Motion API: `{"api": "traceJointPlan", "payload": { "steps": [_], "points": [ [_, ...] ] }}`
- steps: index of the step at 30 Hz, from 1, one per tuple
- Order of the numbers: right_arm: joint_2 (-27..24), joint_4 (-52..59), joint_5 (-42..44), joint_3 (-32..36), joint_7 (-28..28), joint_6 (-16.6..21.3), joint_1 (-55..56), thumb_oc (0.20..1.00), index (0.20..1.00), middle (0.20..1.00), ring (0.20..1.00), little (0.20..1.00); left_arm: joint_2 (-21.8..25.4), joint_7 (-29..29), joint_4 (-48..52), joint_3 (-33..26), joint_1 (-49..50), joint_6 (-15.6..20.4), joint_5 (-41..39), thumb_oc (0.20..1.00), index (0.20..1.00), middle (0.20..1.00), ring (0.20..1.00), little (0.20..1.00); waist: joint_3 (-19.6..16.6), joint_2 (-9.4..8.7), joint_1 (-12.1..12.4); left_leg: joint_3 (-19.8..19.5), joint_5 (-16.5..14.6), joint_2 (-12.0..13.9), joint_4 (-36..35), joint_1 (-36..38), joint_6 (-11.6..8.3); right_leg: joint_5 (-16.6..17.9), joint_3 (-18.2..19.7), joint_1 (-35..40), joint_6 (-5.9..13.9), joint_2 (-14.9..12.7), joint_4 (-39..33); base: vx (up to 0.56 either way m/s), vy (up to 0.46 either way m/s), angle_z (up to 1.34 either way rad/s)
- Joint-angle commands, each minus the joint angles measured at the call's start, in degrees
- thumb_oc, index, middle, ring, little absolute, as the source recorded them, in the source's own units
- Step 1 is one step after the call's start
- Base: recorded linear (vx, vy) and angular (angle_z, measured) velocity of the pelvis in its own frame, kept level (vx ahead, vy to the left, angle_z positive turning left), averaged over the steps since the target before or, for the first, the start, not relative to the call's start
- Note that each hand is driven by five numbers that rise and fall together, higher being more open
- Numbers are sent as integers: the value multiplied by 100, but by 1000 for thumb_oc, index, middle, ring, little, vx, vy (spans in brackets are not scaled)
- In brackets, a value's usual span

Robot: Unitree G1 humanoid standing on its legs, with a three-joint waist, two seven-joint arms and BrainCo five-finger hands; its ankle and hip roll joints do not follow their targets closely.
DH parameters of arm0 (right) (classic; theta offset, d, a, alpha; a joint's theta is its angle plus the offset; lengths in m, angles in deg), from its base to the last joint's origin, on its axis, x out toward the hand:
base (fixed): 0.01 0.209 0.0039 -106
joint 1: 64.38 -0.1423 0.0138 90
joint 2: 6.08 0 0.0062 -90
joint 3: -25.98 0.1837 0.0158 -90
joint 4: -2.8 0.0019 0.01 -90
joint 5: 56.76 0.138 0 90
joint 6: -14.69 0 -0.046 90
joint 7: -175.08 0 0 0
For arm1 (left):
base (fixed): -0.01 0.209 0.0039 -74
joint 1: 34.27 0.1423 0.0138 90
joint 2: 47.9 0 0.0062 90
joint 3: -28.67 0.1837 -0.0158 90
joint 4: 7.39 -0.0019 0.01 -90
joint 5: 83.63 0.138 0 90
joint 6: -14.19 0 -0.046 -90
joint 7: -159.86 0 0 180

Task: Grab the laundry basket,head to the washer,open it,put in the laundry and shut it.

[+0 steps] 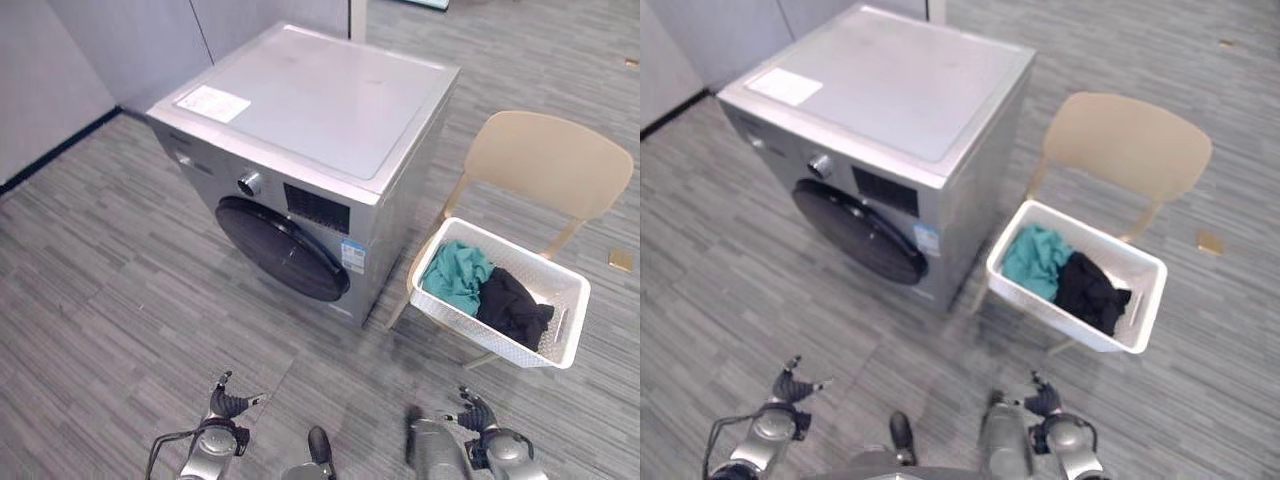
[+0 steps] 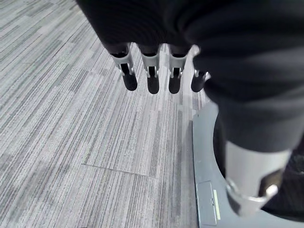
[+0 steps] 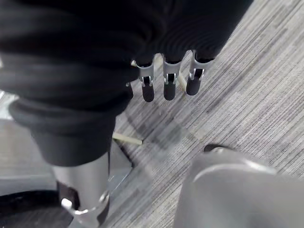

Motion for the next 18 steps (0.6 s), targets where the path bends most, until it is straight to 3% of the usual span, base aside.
{"api": "traceJointPlan", "payload": {
  "steps": [1, 2, 5, 10, 18],
  "points": [
    [-371, 370, 64, -158, -30, 160, -408, 1000, 1000, 1000, 1000, 1000, 61, -102, 239, 59, -46, 141, 185, 1000, 1000, 1000, 1000, 1000, 199, -123, -63, -512, -579, -309, 386, 203, -78, 258, 91, 528, 98, 269, -1251, 220, -42, 82],
    [-392, 428, 30, -210, -23, 178, -432, 1000, 1000, 1000, 1000, 1000, 44, -116, 254, 46, -18, 182, 192, 1000, 1000, 1000, 1000, 1000, 173, -120, -42, -639, -597, -344, 463, 161, -74, 292, 172, 536, 143, 230, -1290, 232, -51, 86],
    [-432, 782, -18, -451, 115, 219, -513, 1000, 1000, 1000, 1000, 1000, -45, -89, 268, 67, 148, 189, 216, 1000, 1000, 1000, 1000, 1000, 105, -112, 87, -834, -677, -421, 581, 177, -85, 356, 274, 684, 32, 250, -1353, 200, -79, 56],
    [-518, 1317, -18, -803, 205, 301, -890, 1000, 1000, 1000, 1000, 1000, -98, -20, 183, 92, 344, 164, 284, 1000, 1000, 1000, 1000, 1000, -66, 32, 262, -958, -597, -378, 483, 115, -191, 402, -16, 857, -2, 187, -1759, 119, -62, 44],
    [-528, 1559, -15, -1231, 49, 352, -1889, 1000, 1000, 1000, 1000, 1000, -89, -106, 203, 218, 250, 203, 160, 1000, 1000, 1000, 1000, 1000, 21, 156, 497, -1075, -378, -336, 259, -197, -244, 429, -210, 698, -16, 163, -1988, -21, -13, 18]
  ]
}}
